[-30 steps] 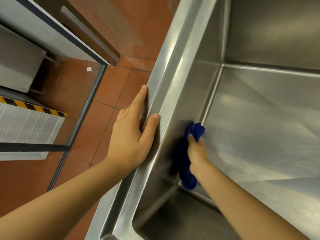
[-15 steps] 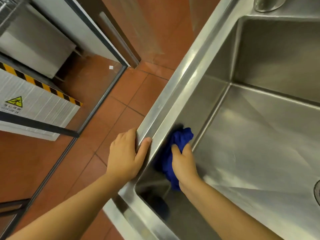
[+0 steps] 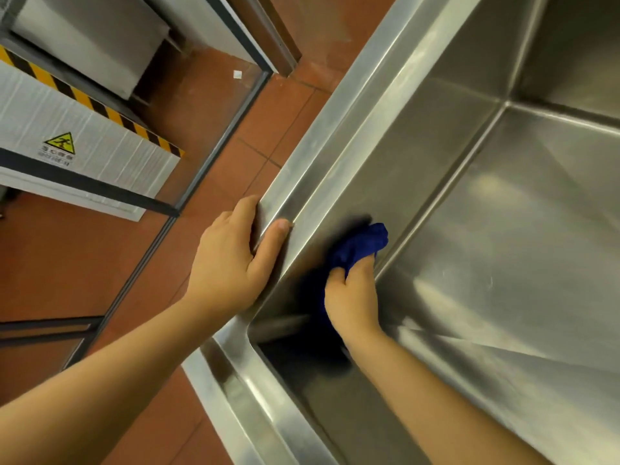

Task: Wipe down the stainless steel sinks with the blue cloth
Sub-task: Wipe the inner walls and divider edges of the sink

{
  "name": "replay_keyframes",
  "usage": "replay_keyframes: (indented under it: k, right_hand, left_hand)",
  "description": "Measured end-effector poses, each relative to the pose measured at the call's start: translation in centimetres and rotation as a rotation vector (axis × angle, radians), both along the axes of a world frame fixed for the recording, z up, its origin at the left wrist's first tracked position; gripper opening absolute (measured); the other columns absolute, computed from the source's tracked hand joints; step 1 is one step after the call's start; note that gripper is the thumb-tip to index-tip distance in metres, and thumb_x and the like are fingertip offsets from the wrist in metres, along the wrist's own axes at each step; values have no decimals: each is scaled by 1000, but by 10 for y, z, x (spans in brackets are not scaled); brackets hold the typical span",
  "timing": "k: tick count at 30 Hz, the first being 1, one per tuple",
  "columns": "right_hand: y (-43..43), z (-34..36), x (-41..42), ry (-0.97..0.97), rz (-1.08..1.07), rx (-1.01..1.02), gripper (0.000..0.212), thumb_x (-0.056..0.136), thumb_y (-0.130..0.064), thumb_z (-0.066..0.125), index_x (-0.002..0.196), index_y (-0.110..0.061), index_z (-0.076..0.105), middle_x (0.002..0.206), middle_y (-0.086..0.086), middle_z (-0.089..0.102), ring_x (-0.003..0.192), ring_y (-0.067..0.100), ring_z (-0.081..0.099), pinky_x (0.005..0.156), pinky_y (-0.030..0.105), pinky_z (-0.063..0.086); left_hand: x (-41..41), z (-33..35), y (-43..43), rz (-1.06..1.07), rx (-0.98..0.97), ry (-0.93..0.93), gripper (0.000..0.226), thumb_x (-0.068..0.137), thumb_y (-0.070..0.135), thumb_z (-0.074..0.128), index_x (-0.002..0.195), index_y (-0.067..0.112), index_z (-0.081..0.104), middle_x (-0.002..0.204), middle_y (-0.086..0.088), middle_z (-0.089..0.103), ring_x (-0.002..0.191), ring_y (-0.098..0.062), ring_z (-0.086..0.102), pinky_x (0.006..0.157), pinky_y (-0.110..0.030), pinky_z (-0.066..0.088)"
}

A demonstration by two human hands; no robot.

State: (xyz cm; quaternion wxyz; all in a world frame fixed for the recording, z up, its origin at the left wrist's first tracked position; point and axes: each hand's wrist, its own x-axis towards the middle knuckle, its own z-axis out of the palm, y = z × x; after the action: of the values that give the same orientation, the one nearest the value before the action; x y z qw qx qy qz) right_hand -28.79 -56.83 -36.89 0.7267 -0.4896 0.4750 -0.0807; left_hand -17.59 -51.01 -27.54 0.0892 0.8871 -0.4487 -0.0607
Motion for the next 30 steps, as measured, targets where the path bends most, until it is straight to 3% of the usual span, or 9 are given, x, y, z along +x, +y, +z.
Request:
replay_keyframes:
  k: [2,4,8,12,15,20,23,27,30]
  right_hand:
    - [-2,-11,-3,33,32,-21,50,94,-2,40,142,-10,28,103,6,51,83,19,47,72,20,31]
    - [6,-5,-10,33,85,-79,36,95,-4,42,130,-8,37,99,9,53,88,24,54,70,22,32]
    - [33,9,-17,-137,138,-187,26,97,-9,43,123,-9,43,97,1,52,81,-3,50,75,6,37]
    - [29,-25,-11,-25,163,-294,49,89,-4,45,135,6,33,101,21,58,91,35,58,70,24,35]
    - [16,-53,-8,97,213,-268,54,91,-4,46,141,4,26,80,13,53,80,35,58,64,26,30]
    - [0,-93,-4,163,197,-129,60,95,-5,44,148,0,17,105,18,52,99,29,53,76,23,32]
    - [-12,-95,-5,160,152,45,42,98,-6,44,137,2,34,120,22,52,106,30,53,83,28,36]
    - [7,-58,-16,100,371,94,5,97,-8,45,96,-4,44,84,7,48,86,21,46,68,24,30]
    - [14,-50,-17,94,419,51,20,96,-8,45,78,-11,36,75,2,42,76,15,43,61,27,26]
  left_hand:
    - [-1,1,0,3,-6,31,26,93,53,37,104,30,43,72,20,46,64,-5,47,58,-21,31]
    - [0,2,2,-1,-18,51,25,93,52,37,104,31,43,71,20,46,64,-5,47,59,-19,31]
    - [-1,4,1,-15,-30,61,21,93,49,41,104,30,44,71,19,47,67,-1,49,58,-10,32]
    - [-3,5,0,-11,-73,84,21,94,44,43,107,28,46,72,22,47,69,4,50,61,-3,34]
    - [-4,5,0,-19,-104,77,18,94,40,46,106,27,46,71,23,46,70,6,50,63,-3,35]
    - [-2,4,-1,-9,-99,88,20,95,44,45,99,24,48,68,17,45,66,-4,48,60,-9,35]
    - [-2,6,-2,-8,-101,104,25,94,45,44,98,22,50,69,9,49,68,-13,50,59,-14,37]
    - [0,5,-1,-21,-103,109,36,94,51,41,96,17,53,69,4,51,66,-15,49,58,-15,36]
    - [1,4,0,-43,-117,90,41,95,50,41,96,12,55,67,1,51,64,-16,48,57,-17,35]
